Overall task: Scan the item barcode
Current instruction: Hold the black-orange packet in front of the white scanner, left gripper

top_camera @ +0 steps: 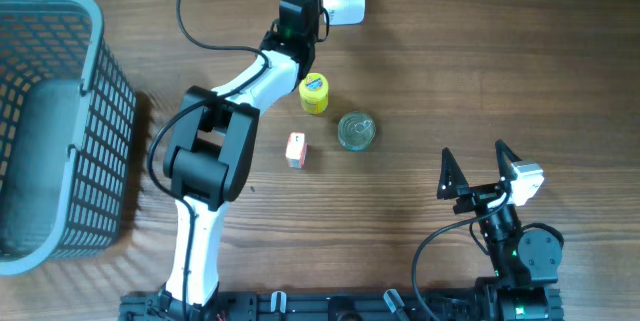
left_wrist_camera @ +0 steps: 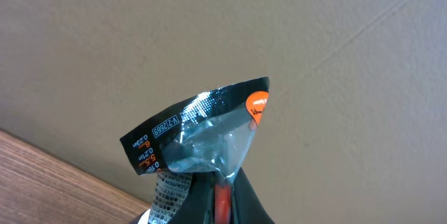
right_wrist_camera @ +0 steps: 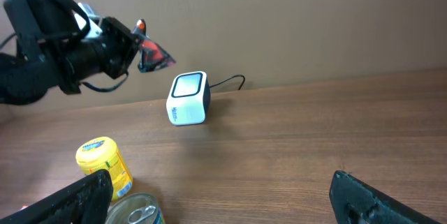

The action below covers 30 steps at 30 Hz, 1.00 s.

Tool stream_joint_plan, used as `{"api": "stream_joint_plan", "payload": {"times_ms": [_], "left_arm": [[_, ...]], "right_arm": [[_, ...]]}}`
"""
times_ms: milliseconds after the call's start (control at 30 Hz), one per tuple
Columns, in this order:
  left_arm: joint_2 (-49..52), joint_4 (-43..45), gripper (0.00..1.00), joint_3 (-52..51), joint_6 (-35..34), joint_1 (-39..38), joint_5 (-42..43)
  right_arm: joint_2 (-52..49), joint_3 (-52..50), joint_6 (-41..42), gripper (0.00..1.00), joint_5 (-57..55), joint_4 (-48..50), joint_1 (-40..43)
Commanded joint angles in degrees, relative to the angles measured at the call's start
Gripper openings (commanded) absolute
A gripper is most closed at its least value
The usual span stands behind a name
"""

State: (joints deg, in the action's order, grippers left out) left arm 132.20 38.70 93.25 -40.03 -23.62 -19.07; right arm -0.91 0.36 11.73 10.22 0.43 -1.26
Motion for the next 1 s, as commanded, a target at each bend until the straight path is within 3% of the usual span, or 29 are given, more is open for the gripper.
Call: {"api": "stream_joint_plan", "payload": {"times_ms": [0, 267, 967], "left_arm": [[4.4, 0.7, 0.04, 3.9, 1.0, 0.2, -1.1], [12.3, -2.3, 0.04, 15.5, 1.0, -0.1, -1.1], [15.7, -2.5, 0.04, 16.0, 0.5, -0.2, -1.1]], "right_arm": [[0.1, -0.1, 0.4, 1.0, -0.3, 0.2, 0.0], [0.1, -0.1, 0.4, 1.0, -0.4, 0.2, 0.0], [0.1, -0.1, 0.4, 1.0, -0.4, 0.2, 0.0]]}}
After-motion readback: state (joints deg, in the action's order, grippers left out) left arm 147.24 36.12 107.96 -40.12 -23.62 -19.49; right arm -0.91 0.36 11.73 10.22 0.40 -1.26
